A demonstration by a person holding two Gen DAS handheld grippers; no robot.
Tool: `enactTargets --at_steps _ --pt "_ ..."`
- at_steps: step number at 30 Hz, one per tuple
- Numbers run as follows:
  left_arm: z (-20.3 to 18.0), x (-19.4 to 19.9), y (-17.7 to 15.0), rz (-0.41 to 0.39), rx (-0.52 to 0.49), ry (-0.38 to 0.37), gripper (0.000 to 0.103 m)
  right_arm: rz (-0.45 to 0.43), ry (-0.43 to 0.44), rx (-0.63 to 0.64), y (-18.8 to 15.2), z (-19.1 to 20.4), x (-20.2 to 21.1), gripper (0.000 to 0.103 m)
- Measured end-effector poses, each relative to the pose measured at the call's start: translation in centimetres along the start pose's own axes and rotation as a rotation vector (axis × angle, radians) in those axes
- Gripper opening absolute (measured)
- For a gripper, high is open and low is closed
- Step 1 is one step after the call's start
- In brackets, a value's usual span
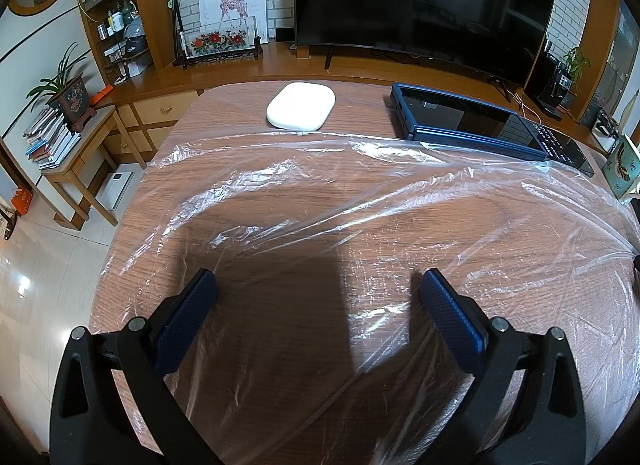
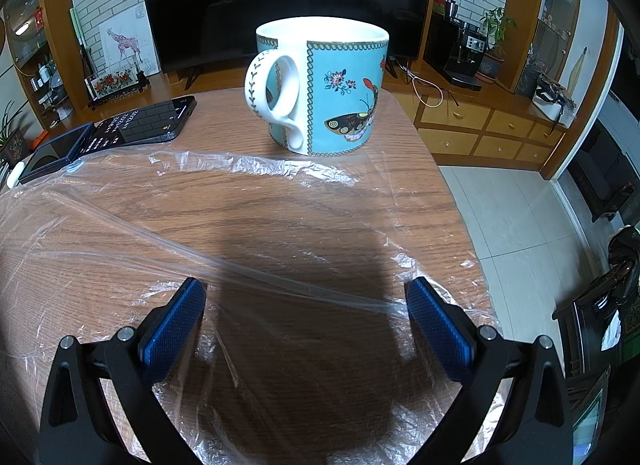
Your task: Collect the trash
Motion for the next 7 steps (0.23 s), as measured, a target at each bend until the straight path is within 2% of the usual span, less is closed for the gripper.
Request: enactTargets --at_steps 7 --pt "0.01 0.0 0.0 0.0 -0.001 0.001 0.102 0.0 0.0 0.0 0.01 0.14 0.03 0.099"
Point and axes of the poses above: each gripper's, at about its wrist camera, not at the fingertips, and x roughly against the way its jaws point, z to its left, y to its top, the point moved 2 cm from there along -x, roughly the way its jaws point, and after that the axes turned 10 degrees about y, right-handed, at the moved point
